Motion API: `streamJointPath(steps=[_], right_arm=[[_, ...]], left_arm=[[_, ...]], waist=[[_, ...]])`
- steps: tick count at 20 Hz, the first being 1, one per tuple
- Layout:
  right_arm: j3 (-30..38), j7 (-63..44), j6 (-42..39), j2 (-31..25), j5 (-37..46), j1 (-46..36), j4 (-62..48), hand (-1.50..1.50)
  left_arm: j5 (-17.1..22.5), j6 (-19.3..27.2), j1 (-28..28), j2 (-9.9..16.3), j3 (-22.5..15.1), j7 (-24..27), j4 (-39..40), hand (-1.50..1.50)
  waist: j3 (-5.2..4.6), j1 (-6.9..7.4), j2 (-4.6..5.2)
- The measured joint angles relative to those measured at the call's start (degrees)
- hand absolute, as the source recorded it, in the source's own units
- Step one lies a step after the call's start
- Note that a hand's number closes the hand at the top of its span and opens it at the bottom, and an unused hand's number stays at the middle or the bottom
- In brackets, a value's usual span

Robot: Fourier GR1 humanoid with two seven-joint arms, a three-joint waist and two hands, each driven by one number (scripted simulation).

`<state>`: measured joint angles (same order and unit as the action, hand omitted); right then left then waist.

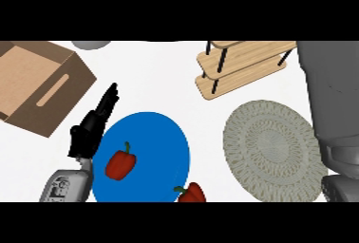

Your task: Pick the squash from the placemat and place it in the tiered shelf

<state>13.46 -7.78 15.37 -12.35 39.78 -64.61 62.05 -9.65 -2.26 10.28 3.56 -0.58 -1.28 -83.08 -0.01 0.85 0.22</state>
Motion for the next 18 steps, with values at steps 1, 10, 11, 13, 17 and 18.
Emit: streamJointPath(steps=[1,10,11,13,17,18], right_arm=[[0.66,1.38,0.30,-0.57,-0.79,-0.44,-1.63,1.50],[0.39,-4.61,5.93,-5.75,7.62,-0.53,-10.47,-1.50],[0.90,-4.21,6.32,-6.20,7.23,-0.47,-11.27,-1.50],[1.59,-4.61,6.36,-6.35,6.13,-0.95,-11.47,-1.50],[3.72,-4.67,5.30,-6.43,2.00,-0.95,-10.19,-1.50],[4.07,-4.43,5.12,-6.17,0.91,-0.63,-9.63,-1.50]], left_arm=[[-0.11,0.19,0.09,-0.16,-0.03,0.22,0.22,0.00],[-0.37,0.73,0.11,-0.65,-0.02,0.17,0.96,0.00],[-0.29,0.69,0.15,-0.60,0.16,0.63,1.54,0.00],[-0.65,1.08,0.23,-0.83,-0.10,0.24,1.02,0.00],[-0.46,0.71,-0.47,-0.67,-0.11,0.47,0.77,0.00],[-0.49,0.75,-0.58,-0.65,-0.04,0.75,0.98,0.00]], waist=[[0.00,-0.01,0.00],[-0.02,-0.27,-0.06],[-0.03,-0.27,-0.07],[-0.01,-0.31,-0.11],[0.00,-0.40,-0.17],[0.00,-0.45,-0.19]])
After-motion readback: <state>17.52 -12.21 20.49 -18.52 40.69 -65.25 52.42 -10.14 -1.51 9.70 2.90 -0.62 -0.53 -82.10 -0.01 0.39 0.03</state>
